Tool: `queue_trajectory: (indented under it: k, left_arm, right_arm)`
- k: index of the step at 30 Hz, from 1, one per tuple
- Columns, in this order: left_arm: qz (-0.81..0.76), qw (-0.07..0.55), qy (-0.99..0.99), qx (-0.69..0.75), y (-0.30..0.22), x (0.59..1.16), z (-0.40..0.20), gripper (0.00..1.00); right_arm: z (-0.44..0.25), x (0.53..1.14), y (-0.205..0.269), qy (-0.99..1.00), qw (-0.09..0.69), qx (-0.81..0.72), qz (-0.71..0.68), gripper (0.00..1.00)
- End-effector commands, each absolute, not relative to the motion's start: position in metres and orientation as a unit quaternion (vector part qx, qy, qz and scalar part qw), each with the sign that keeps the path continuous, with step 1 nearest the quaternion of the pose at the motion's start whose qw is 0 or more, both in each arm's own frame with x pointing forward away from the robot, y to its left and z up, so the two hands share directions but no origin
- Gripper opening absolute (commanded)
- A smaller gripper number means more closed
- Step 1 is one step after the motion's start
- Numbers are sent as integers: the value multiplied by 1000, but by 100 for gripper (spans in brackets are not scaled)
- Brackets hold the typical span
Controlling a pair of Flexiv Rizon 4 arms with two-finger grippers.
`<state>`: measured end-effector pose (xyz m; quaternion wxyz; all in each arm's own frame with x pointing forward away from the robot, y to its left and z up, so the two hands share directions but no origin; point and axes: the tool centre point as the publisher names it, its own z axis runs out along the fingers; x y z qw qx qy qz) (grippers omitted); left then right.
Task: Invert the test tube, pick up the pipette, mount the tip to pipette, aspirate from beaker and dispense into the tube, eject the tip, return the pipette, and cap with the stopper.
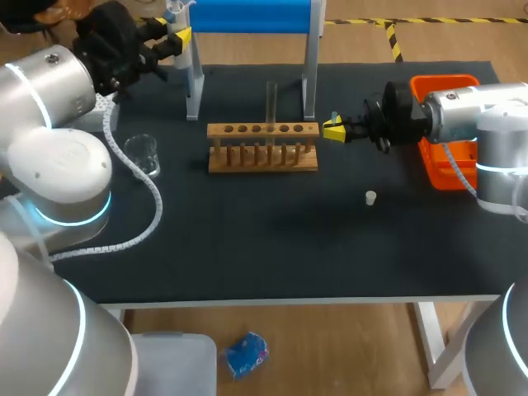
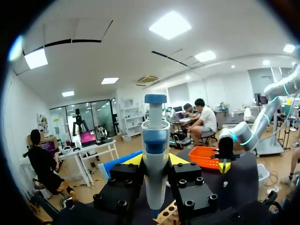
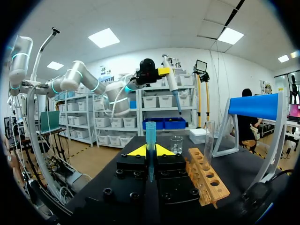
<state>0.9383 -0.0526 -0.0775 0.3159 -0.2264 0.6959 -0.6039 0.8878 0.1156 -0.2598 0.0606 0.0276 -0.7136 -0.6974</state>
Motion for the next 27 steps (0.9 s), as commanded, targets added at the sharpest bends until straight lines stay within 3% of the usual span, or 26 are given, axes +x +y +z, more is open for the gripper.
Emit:
queue_trajectory:
  k: [1, 5, 15, 27]
  left_arm:
    - [-607, -226, 718, 253, -56, 929, -76, 0]
    - [-585, -266, 699, 314, -72, 910, -67, 0]
    - [-552, -284, 702, 350, -98, 877, -72, 0]
    - [-575, -226, 732, 287, -106, 870, -101, 0]
  right_arm:
    - [-260, 887, 115, -714, 60, 28, -697, 0]
    - [-260, 887, 115, -714, 60, 28, -697, 0]
    - [-260, 887, 115, -714, 60, 28, -697, 0]
    - [-260, 887, 115, -714, 60, 28, -697, 0]
